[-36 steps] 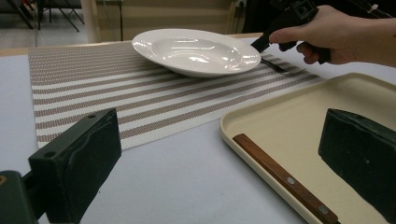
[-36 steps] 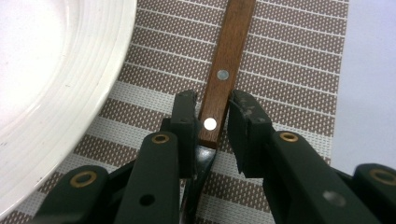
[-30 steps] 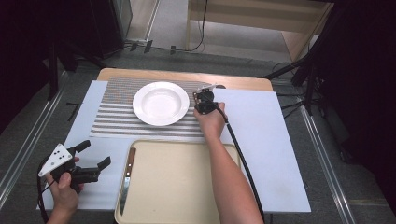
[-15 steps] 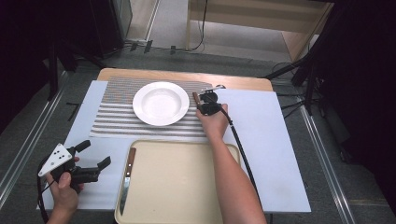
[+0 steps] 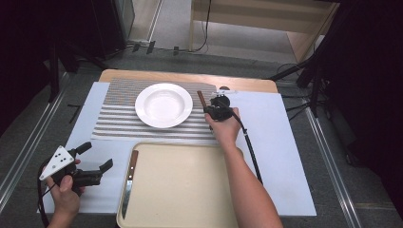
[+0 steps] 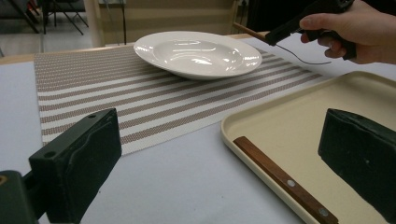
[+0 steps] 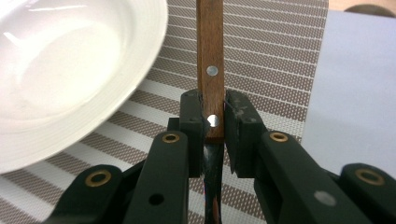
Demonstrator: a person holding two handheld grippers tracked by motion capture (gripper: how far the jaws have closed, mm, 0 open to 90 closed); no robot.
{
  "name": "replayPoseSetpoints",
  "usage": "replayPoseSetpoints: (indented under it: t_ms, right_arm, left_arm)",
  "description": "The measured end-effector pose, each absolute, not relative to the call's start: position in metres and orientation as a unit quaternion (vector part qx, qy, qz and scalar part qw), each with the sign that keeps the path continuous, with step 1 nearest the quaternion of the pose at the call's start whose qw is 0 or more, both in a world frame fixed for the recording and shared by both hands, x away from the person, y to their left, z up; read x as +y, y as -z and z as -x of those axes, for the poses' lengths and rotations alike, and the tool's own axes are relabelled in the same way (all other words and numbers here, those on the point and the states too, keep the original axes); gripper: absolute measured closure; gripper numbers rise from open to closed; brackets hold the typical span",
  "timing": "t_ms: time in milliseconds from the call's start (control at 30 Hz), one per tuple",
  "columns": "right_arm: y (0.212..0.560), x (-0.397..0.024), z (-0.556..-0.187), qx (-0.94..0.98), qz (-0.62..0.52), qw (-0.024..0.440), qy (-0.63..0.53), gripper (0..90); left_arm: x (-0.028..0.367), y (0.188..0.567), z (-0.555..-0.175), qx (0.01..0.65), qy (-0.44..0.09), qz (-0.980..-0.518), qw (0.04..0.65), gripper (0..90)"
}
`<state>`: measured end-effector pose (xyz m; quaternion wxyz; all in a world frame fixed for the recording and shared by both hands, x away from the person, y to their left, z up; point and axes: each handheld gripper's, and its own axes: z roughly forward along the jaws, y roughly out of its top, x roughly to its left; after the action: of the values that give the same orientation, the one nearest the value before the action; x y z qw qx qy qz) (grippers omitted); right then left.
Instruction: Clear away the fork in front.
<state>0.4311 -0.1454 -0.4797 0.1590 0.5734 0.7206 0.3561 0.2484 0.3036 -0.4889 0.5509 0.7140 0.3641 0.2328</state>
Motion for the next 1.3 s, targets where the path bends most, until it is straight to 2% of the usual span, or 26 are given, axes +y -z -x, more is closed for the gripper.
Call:
replayPoseSetpoints:
  t_ms: [933, 1300]
  right_arm:
    - [0.459, -0.170, -0.364, 0.714, -0.509, 0.180, -0.446, 77.1]
    - [0.455, -0.180, -0.337, 0.714, -0.490, 0.186, -0.463, 77.1]
  left_arm:
    - [0.235, 0.452, -0.254, 0.296, -0.214, -0.737, 0.569, 0.0]
    - [0.203, 0.446, -0.259, 0.281, -0.189, -0.743, 0.578, 0.0]
